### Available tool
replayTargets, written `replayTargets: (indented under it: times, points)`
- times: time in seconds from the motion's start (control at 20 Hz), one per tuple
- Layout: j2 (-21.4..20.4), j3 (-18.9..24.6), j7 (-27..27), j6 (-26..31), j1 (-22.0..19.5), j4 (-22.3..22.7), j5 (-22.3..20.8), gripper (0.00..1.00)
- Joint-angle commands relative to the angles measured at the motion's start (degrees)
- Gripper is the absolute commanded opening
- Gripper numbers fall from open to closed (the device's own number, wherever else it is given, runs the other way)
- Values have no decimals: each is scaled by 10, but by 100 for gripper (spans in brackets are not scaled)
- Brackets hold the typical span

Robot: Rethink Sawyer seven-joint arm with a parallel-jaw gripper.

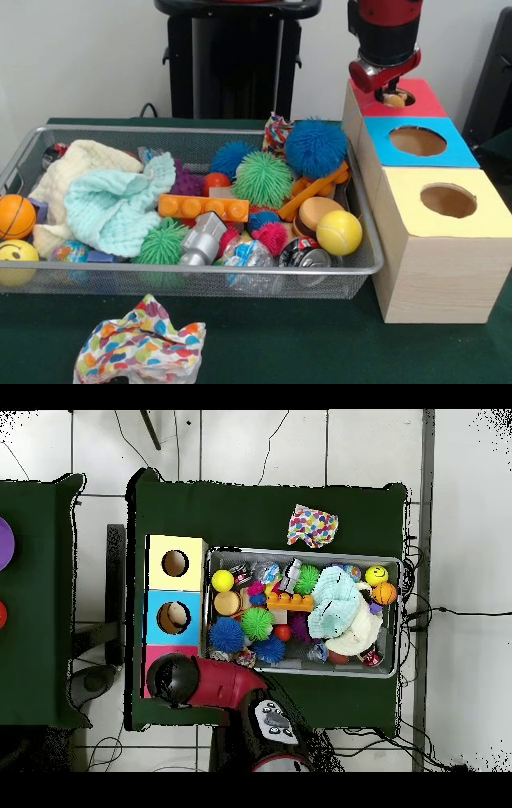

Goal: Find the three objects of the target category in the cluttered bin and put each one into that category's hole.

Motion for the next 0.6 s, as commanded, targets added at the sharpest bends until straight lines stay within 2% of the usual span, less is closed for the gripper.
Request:
replayTargets:
  times: [0.05,0.25,0.6]
  points:
    - [55,14,67,66,-21,40,-38,0]
    - [50,21,57,68,-24,39,-44,0]
    - [38,28,71,59,-26,42,-30,0]
